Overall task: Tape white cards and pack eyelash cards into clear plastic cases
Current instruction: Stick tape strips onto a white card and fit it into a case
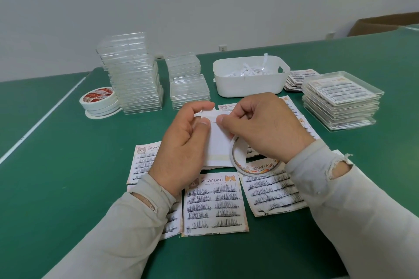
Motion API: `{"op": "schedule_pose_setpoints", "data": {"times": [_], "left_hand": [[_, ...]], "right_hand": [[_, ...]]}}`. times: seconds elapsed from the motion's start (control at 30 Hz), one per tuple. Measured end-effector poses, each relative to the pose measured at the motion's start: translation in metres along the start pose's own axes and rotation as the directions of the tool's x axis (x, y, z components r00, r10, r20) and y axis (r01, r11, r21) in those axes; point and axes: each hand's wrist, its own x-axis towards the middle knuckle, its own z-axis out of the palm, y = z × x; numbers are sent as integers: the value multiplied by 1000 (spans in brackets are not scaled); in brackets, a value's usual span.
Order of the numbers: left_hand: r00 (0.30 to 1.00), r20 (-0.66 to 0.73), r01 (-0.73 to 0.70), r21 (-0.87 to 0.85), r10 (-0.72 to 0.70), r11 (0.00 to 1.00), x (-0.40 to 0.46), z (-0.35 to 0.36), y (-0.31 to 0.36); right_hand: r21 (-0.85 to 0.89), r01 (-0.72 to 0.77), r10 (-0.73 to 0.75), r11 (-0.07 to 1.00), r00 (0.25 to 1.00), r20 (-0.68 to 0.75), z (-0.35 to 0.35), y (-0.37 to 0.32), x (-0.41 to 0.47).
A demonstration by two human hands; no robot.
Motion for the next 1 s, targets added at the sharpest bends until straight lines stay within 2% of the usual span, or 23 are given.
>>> {"op": "schedule_pose_setpoints", "data": {"times": [0.43,0.7,0.9,0.93,1.0], "left_hand": [[1000,14,8,-46,-7,999,-1,0,1],[999,-35,-3,-75,1,997,0,3,-1],[989,-123,-79,16,81,997,0,2,1],[992,-109,-60,-23,57,998,0,2,2],[994,-32,93,-237,-104,967,1,3,4]], "right_hand": [[-19,8,-8,1000,1000,2,1,2,1],[-46,-5,5,999,1000,11,4,-1,0],[-18,10,-10,1000,1000,11,5,-2,-1],[-12,13,-13,1000,1000,12,5,-2,-1],[-6,17,-17,1000,1000,10,5,-2,-1]]}}
